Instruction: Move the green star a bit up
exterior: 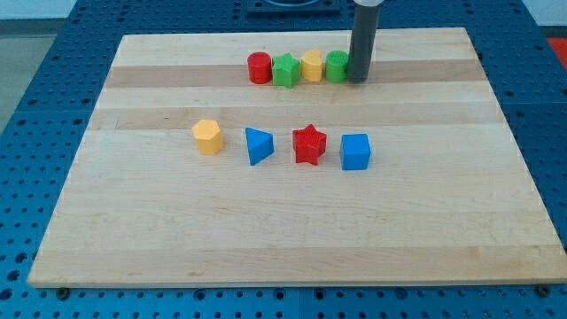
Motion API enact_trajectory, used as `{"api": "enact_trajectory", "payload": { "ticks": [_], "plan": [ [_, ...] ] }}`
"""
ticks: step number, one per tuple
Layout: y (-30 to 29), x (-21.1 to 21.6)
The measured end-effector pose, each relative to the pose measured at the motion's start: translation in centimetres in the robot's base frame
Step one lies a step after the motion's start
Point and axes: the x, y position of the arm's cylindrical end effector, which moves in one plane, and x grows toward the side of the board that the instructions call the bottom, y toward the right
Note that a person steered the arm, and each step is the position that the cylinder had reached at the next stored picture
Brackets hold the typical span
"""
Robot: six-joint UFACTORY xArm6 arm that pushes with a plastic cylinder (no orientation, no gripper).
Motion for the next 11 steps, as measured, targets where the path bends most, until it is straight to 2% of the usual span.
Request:
{"api": "enact_trajectory", "payload": {
  "ticks": [2,3,5,11],
  "plan": [
    [-0.2,1.2],
    [-1.8,2.6],
    [-7.5,2.6],
    [-10.4,2.4]
  ]
}}
